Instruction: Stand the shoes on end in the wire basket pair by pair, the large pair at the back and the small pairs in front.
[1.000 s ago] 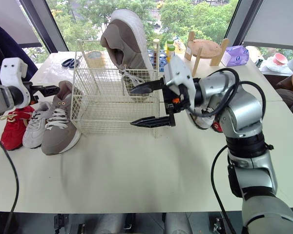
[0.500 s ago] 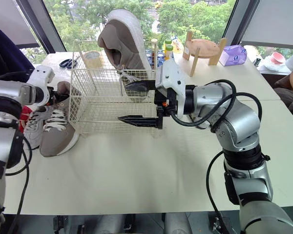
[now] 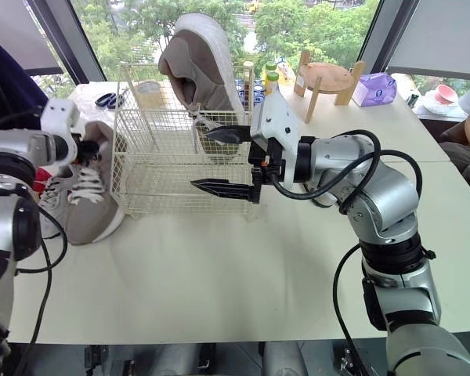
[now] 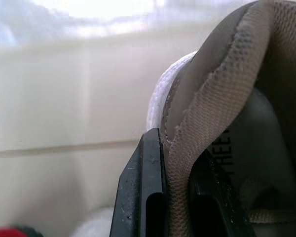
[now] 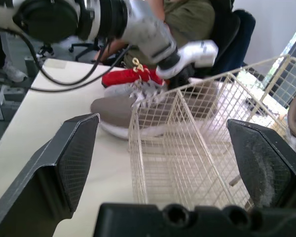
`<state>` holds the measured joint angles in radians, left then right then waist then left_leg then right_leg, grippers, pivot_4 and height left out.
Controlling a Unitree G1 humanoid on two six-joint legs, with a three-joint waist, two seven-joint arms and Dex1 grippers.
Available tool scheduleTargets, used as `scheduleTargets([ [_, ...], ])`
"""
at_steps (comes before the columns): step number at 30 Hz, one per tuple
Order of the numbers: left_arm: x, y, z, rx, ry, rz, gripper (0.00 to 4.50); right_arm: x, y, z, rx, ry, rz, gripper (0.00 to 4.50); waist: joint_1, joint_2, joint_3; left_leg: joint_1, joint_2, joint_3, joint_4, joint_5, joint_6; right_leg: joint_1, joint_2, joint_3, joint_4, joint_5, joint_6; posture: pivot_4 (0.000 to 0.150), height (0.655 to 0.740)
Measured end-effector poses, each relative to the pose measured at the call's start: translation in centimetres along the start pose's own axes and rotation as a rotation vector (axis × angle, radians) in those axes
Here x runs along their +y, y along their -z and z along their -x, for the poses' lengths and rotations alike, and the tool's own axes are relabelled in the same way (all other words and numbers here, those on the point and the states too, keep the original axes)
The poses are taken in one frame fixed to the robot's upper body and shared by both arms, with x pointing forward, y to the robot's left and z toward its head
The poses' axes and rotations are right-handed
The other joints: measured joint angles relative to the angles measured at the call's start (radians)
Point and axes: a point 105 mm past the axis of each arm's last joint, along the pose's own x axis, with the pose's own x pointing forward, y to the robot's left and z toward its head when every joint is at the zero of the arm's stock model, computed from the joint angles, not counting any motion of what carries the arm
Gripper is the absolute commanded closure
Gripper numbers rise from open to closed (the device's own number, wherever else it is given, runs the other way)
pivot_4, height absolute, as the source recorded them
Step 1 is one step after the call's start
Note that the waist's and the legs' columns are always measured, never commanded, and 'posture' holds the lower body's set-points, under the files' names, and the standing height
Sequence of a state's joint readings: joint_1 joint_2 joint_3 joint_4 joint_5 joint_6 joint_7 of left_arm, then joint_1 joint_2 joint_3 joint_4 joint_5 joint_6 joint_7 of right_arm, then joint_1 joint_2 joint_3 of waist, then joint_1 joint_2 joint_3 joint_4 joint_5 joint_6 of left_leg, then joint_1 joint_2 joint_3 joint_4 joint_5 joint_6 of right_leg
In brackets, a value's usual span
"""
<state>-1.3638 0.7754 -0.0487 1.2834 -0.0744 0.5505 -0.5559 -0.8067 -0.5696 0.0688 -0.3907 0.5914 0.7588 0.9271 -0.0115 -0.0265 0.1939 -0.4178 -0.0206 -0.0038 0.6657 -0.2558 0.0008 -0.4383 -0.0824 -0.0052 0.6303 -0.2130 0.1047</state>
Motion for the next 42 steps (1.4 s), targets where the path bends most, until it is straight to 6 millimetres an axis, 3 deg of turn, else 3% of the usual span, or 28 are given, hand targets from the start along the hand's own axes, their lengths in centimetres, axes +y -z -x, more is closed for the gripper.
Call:
scheduleTargets([
  [4,2.0,-7.3,4.6,-0.235,-0.029,0.046,4.41,-0.8,-0.1,0.5,-0.017,0.011,-0.041,0.0,-0.004,-0.001,0.0,-0.008,0.0,0.0,0.001,0.0,0.0,-0.007,-0.001,0.0,0.0,0.0,0.0,0.15,0.74],
  [9,3.0,-14.2,11.0,-0.562,-0.076,0.151,4.41,-1.6,-1.3,0.8,-0.056,0.006,-0.058,0.0,-0.004,-0.001,0.0,-0.008,0.002,-0.001,0.001,0.0,0.0,-0.007,-0.001,0.0,0.0,0.0,0.0,0.15,0.74],
  [13,1.6,-19.3,17.1,-0.985,-0.094,0.192,4.41,-2.1,-1.5,1.0,-0.071,0.004,-0.079,0.0,0.005,-0.001,0.0,-0.007,0.0,-0.001,0.001,0.0,0.0,-0.006,-0.005,0.0,0.0,0.0,0.0,0.15,0.74],
  [15,-0.1,-20.7,19.5,-1.165,-0.086,0.209,4.41,-2.3,-1.5,1.0,-0.072,0.009,-0.084,0.0,0.013,-0.001,0.0,-0.007,-0.001,-0.001,0.002,0.0,0.0,-0.006,-0.006,0.0,0.0,0.001,0.0,0.15,0.74],
  [18,-2.8,-21.6,21.5,-1.332,-0.064,0.253,4.41,-2.5,-1.8,0.8,-0.076,0.009,-0.081,0.0,0.023,-0.001,0.0,-0.007,-0.002,-0.001,0.002,0.0,-0.001,-0.006,-0.006,0.0,0.0,0.001,0.001,0.15,0.74],
  [21,-4.2,-21.3,20.8,-1.372,-0.07,0.274,4.41,-2.6,-1.9,0.7,-0.077,0.012,-0.079,0.0,0.022,0.0,-0.001,-0.004,-0.002,0.0,0.002,0.0,-0.001,-0.005,-0.005,0.0,0.0,0.001,0.001,0.15,0.74],
  [27,-6.7,-19.4,15.3,-1.29,-0.092,0.307,4.41,-2.8,-1.8,0.7,-0.067,0.044,-0.088,0.0,0.023,0.0,-0.001,-0.005,-0.002,0.0,0.002,0.001,-0.001,-0.005,-0.005,0.0,0.0,0.001,0.0,0.15,0.74],
  [33,-9.5,-18.6,12.9,-1.291,-0.062,0.338,4.41,-2.8,-2.1,0.6,-0.072,0.069,-0.071,0.0,0.023,0.0,-0.001,-0.006,-0.002,0.001,0.002,0.001,-0.001,-0.005,-0.005,0.0,0.0,0.001,0.001,0.15,0.74],
  [42,-11.7,-17.3,10.2,-1.251,-0.036,0.238,4.41,-2.8,-2.2,0.8,-0.079,0.108,-0.062,0.0,0.021,0.0,-0.001,-0.006,-0.002,0.001,0.002,0.001,-0.001,-0.005,-0.004,0.0,0.0,0.001,0.001,0.15,0.74],
])
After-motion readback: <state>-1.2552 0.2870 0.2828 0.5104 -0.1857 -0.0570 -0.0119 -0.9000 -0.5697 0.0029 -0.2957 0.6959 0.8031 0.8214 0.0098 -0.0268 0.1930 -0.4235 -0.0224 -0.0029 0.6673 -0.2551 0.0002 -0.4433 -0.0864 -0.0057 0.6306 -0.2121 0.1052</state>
